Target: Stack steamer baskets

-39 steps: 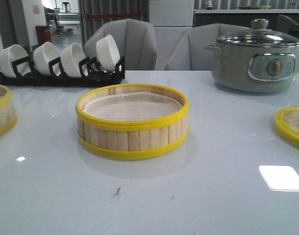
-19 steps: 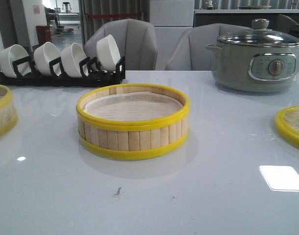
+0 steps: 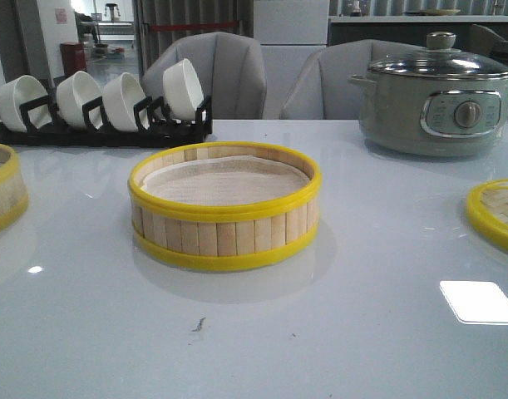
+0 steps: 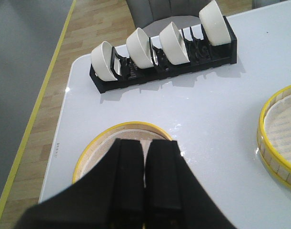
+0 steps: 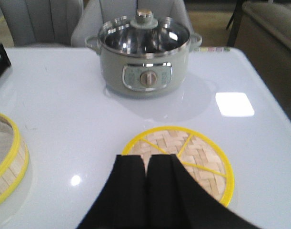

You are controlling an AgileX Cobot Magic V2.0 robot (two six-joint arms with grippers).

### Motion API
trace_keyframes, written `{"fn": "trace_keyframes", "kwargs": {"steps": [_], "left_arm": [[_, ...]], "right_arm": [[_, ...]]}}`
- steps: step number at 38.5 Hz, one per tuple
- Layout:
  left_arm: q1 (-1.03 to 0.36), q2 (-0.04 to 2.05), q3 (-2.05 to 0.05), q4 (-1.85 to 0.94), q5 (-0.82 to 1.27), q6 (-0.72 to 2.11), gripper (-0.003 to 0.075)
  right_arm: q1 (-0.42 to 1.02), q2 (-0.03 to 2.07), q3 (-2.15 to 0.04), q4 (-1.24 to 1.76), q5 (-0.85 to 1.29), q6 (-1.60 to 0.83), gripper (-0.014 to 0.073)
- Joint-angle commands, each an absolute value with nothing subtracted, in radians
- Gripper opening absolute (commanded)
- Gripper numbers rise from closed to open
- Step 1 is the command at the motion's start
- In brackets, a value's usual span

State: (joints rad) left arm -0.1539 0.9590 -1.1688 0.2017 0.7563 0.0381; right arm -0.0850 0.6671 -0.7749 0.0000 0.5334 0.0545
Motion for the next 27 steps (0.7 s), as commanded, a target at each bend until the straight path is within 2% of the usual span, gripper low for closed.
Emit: {"fn": "trace_keyframes", "kwargs": {"steps": [1,13,18,21,23,25,27], "left_arm": [[-0.161,0.952,-1.209,0.211,0.705,0.036,0.0086],[-0.161,0.952,-1.209,0.162,0.725,0.036,0.0086],[-0.161,0.952,-1.209,0.16,0.717,0.034,0.0088],[-0.161,0.952,-1.209,0.16,0.707,0.034,0.0113],[-0.161,0.952,-1.209,0.16,0.702,0.034,0.0154],[-0.161,0.952,-1.209,0.16,0.699,0.034,0.0216],[-0.161,0.954,-1.209,0.16,0.694,0.034,0.0311]], "right_arm": [[-0.082,0.793,-0.919,-0.016,0.557,0.049,0.0065],[-0.082,0.889,-0.973,0.019,0.429,0.052,0.0065],[-0.082,0.893,-0.973,0.03,0.466,0.059,0.0097],[-0.082,0.909,-0.973,0.029,0.507,0.059,0.0174],[-0.082,0.92,-0.973,0.028,0.527,0.059,0.0258],[-0.082,0.928,-0.973,0.028,0.53,0.059,0.0355],[-0.082,0.935,-0.973,0.029,0.53,0.059,0.0434]]}}
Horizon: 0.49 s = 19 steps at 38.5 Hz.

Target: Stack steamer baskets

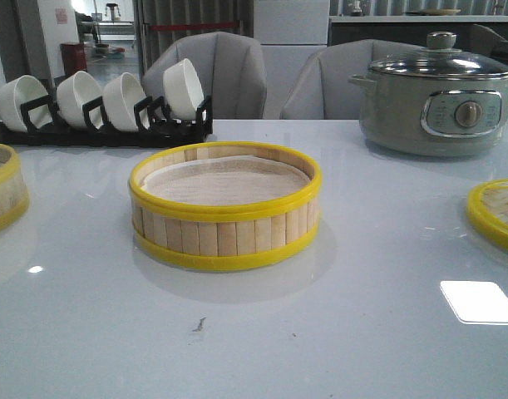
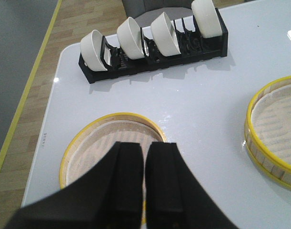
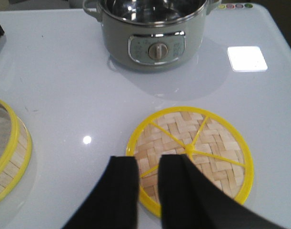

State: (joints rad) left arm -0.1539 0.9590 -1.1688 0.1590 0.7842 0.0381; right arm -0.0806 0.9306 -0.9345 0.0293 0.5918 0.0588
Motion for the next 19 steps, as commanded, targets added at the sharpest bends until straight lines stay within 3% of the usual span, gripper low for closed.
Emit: {"fn": "trace_keyframes", "kwargs": {"steps": [1,6,19], "left_arm": [[-0.161,0.954,-1.209,0.16,0.694,0.034,0.0362],[-0.161,0.986,-1.209,0.155,0.694,0.032,0.0532],[-0.161,1.201,-1.209,0.102,0.708,0.032,0.0544]], "right_arm": [[-0.082,0.936,-0.973,0.03,0.53,0.059,0.0449],[-0.082,0.943,-0.971,0.051,0.533,0.059,0.0443],[-0.082,0.943,-0.971,0.085,0.547,0.059,0.0443]]}}
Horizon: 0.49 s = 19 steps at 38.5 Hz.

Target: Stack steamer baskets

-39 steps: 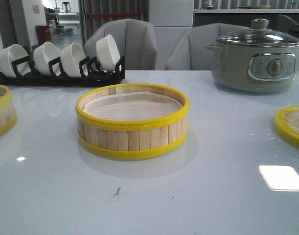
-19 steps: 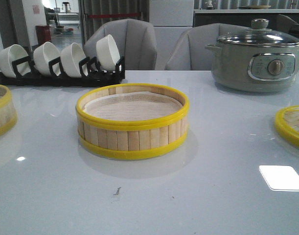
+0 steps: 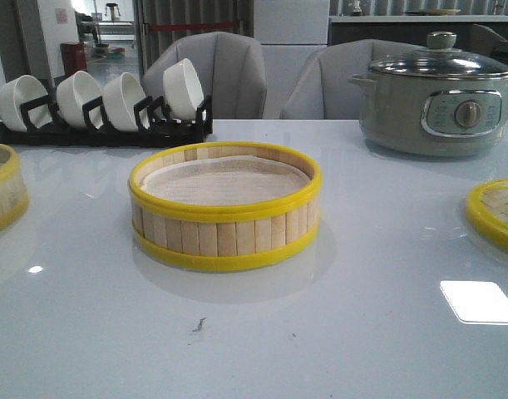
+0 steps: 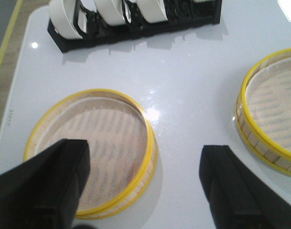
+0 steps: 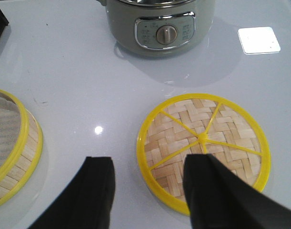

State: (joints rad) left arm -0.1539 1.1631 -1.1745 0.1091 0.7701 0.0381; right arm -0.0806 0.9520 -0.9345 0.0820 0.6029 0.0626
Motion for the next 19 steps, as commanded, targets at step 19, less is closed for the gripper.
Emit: {"fn": "trace_keyframes", "kwargs": {"steps": [19], "left_arm": [[-0.139,1.586,-1.21,0.123,0.58,0.032,0.0542]], "right_arm": [[-0.082,0.943,-0.971,0.085,0.577,0.059,0.0443]]}}
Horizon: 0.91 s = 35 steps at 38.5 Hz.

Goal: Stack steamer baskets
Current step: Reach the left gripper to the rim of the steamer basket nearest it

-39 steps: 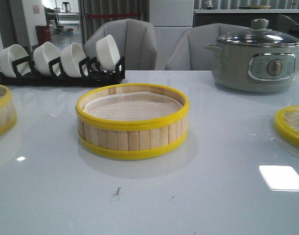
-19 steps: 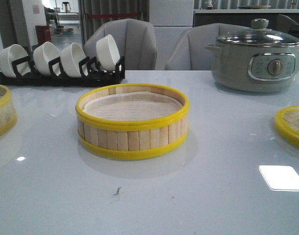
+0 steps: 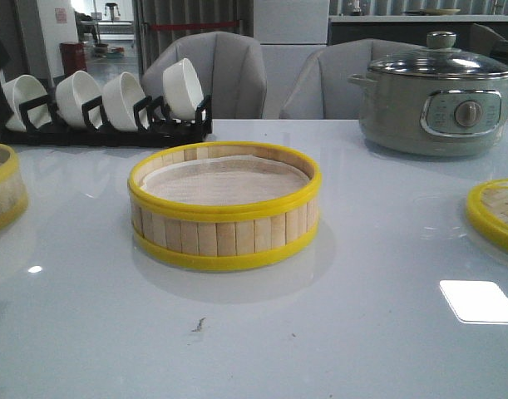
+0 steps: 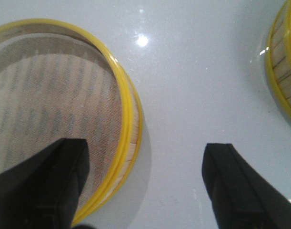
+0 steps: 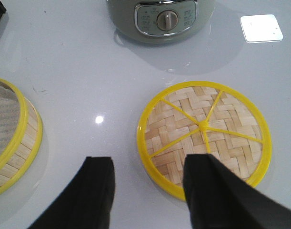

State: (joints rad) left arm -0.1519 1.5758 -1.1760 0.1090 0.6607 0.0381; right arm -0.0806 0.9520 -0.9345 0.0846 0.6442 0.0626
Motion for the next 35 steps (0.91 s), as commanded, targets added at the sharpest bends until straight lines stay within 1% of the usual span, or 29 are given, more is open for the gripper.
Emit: {"fn": "trace_keyframes", "kwargs": {"steps": [1,6,12,22,28,31,34,35], "left_arm": [[-0.137,1.607,-1.21,0.123,0.568,0.032,0.0542],[-0.109,1.677,-1.212,0.123,0.529,0.028,0.0542],[-0.081,1.752,-1.249,0.113,0.529,0.026,0.0538],[-0.079,1.864,-1.352,0.081,0.552,0.026,0.0538],[-0.079,1.894,-1.363,0.081,0.556,0.026,0.0535],[-0.079,1.896,-1.363,0.079,0.556,0.026,0.0507],[-0.079,1.896,-1.365,0.079,0.56,0.026,0.0444],[-0.079,1.896,-1.365,0.079,0.563,0.026,0.0407]], "right_arm": [[-0.082,0.943,-0.971,0.085,0.577,0.059,0.0443],[-0.082,0.943,-0.971,0.085,0.577,0.059,0.0443],[-0.082,0.943,-0.971,0.085,0.576,0.059,0.0443],[-0.082,0.943,-0.971,0.085,0.575,0.059,0.0443],[-0.082,0.943,-0.971,0.085,0.565,0.059,0.0443],[-0.082,0.943,-0.971,0.085,0.563,0.059,0.0443],[-0.082,0.943,-0.971,0.085,0.561,0.059,0.0443],[-0.082,0.943,-0.971,0.085,0.561,0.059,0.0443]]}}
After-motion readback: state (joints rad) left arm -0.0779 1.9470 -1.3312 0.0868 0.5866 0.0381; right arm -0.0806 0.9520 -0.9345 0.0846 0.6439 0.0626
